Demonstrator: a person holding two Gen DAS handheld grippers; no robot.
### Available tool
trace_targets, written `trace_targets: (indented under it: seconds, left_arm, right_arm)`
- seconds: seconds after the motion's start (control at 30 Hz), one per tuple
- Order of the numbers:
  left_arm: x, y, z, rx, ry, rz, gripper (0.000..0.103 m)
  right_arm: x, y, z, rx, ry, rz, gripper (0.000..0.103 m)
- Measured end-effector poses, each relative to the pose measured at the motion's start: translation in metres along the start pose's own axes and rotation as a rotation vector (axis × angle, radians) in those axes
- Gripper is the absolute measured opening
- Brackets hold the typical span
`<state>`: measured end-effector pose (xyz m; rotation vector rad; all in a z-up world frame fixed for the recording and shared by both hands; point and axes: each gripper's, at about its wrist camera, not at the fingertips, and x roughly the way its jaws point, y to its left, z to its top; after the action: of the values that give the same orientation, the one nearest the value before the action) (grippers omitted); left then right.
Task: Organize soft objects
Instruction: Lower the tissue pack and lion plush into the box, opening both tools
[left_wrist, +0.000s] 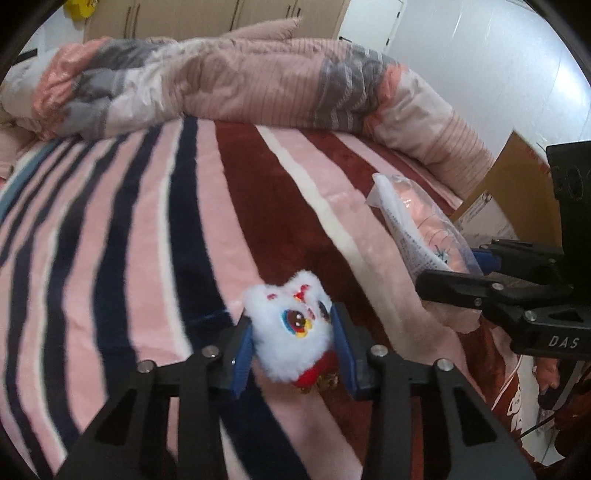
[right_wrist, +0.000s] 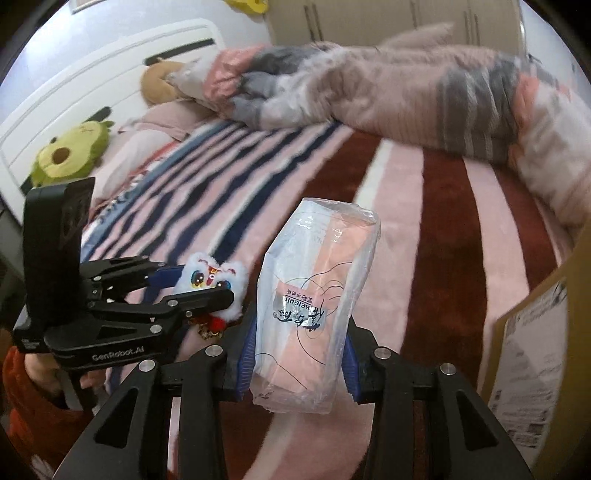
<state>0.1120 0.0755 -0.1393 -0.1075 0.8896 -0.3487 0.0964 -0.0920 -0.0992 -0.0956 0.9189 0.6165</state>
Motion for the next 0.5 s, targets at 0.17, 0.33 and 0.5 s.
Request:
trace_targets:
  seconds: [0.17, 0.33, 0.5]
  left_arm:
    - [-0.048, -0.014, 0.017, 0.015, -0.081, 0.018, 0.037]
    - [-0.094, -0.052, 0.042, 0.077, -0.170, 0.019, 0.037]
    - [-0.118, -0.106, 0.065, 0.143, -0.241, -0.024, 0.037]
  right_arm:
    - [-0.048, 0.017, 0.013, -0.060, -0.086, 0.040, 0.035]
    - [-0.111, 0.021, 0.022, -0.128, -0.189, 0.025, 0.035]
    - [-0.168, -0.003, 0.016, -0.122, -0.260, -0.015, 0.035]
